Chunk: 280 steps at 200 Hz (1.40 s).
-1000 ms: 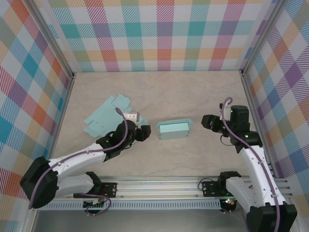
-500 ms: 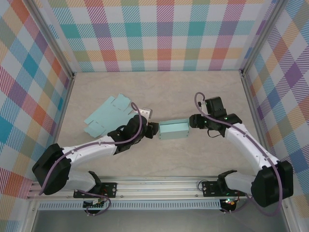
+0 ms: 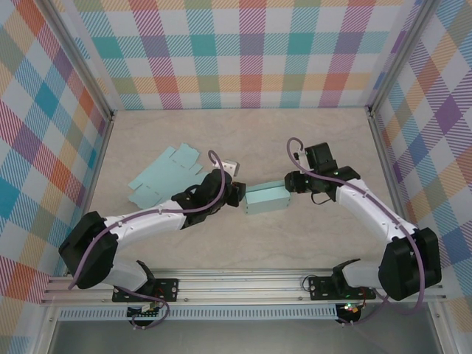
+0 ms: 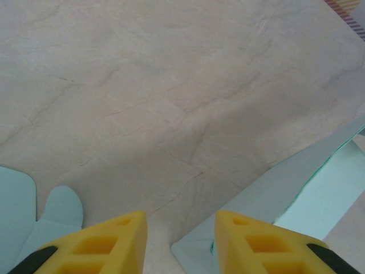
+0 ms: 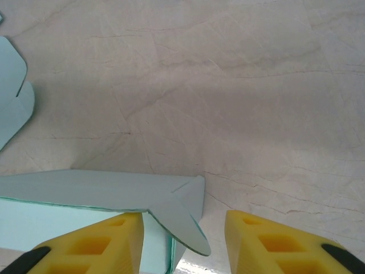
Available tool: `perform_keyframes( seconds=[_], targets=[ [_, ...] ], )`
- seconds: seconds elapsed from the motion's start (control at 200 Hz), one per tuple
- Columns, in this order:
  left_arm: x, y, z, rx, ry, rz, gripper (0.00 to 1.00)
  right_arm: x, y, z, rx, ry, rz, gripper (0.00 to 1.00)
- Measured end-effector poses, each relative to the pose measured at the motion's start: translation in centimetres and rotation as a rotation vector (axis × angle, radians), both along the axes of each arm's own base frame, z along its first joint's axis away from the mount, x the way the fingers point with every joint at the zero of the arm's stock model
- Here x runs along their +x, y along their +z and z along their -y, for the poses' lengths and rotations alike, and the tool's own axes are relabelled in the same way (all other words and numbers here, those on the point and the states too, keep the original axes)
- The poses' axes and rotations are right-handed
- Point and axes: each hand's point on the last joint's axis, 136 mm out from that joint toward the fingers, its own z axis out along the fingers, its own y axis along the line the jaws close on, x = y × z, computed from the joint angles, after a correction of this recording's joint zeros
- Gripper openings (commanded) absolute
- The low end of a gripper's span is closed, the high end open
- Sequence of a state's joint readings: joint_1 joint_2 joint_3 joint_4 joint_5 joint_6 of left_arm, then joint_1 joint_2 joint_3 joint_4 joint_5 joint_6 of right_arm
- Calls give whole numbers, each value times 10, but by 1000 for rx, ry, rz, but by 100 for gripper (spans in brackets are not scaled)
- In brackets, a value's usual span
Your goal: Fold the paper box
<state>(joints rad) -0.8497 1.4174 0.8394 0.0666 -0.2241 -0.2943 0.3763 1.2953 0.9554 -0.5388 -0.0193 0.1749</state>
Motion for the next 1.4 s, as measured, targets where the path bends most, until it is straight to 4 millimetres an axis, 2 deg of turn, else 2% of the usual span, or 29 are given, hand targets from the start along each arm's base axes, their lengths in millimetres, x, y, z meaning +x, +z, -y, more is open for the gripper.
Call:
perform_keyframes(
  seconds=[0.105, 0.25, 0.46, 0.65, 0.73, 0.835, 1.135, 1.4],
  targets=[
    [-1, -2, 0, 7, -2, -10, 39, -1, -1, -2, 0, 8, -4, 39],
    [-2, -1, 1, 1, 0, -19, 55, -2, -1, -5, 3, 16, -5, 38],
    [-7, -3, -3, 10, 5, -44, 56, -2, -1, -5, 2, 20, -4, 34],
    [-11, 9, -6, -10, 6, -33, 64, -2, -1, -5, 1, 20, -5, 32],
    [-12, 14, -7, -19, 7, -28, 64, -2, -2, -5, 2, 21, -6, 32],
    [-14, 17, -9, -22, 6, -26, 63, -2, -1, -6, 2, 23, -5, 32],
    [-24, 8, -5, 1, -32, -71, 54, -1, 0, -10, 5, 33, -7, 30],
    [-22, -1, 8, 49, -49, -97, 32, -2, -3, -14, 4, 43, -17, 22]
  ],
)
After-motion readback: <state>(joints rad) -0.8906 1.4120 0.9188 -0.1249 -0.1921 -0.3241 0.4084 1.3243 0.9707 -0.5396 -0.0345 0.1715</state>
